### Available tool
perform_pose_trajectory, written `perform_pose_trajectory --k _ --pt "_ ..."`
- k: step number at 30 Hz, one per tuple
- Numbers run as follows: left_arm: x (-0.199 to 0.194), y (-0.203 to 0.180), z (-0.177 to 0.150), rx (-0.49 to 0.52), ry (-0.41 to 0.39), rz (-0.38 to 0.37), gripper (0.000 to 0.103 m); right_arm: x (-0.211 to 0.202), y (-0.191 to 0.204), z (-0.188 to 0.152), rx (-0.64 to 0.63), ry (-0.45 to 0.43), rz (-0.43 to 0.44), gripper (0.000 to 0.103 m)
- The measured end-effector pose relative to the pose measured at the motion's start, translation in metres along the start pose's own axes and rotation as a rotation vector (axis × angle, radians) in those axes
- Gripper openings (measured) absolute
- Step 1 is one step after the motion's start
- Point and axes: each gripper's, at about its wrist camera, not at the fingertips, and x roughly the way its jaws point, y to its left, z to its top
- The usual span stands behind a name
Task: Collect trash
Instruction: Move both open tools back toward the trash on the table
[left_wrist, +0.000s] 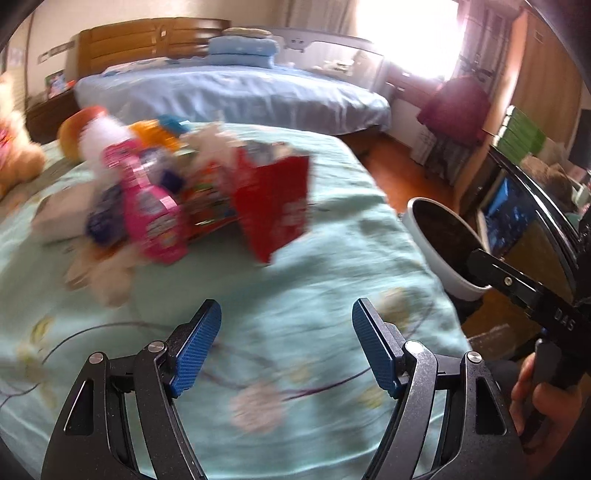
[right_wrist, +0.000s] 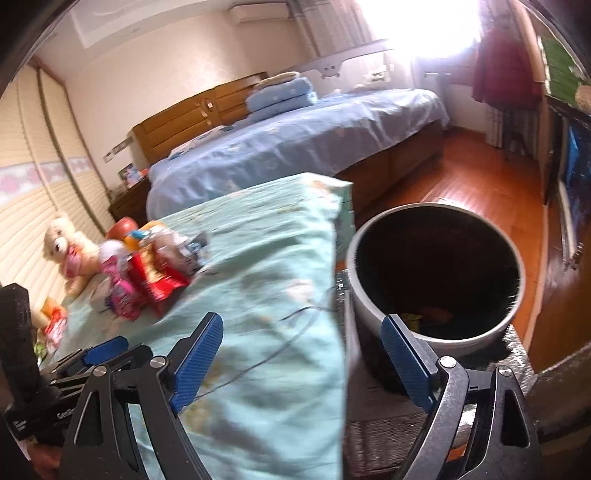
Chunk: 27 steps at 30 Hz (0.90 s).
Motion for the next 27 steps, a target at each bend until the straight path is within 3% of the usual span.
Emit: perform_pose_trajectory --k 15,27 --pt "-0.021 0.071 -0.006 -0.108 -0.031 0.066 0.075 0.030 0.065 -0.014 -0.093 0.075 0.097 0.089" --pt "-0.022 0.090 0.009 -0.123 -0.049 0.080 0.075 0.049 0.093 -0.007 -0.132 0.086 0.178 0.087"
